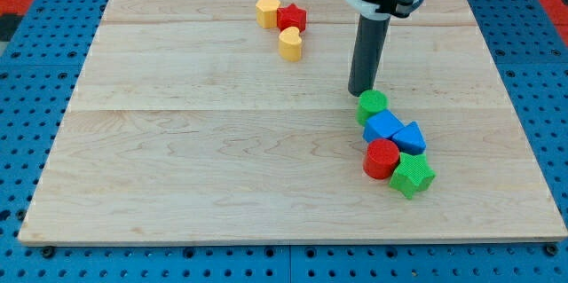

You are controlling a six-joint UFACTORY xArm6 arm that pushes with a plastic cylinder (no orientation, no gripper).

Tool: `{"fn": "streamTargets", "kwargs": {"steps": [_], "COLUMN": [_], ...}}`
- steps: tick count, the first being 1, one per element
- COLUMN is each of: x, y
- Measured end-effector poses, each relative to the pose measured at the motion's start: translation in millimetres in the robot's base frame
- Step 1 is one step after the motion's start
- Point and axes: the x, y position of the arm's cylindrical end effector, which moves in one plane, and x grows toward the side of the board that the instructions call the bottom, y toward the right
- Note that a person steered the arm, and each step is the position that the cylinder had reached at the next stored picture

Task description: Push the red star to the top of the green circle

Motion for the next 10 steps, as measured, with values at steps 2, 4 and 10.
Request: {"fn": "streamTargets", "kwargs": {"steps": [2, 4, 10], "x": [-102.2, -187.7, -62.4], "y": [-8.2, -81.1, -77.9]}}
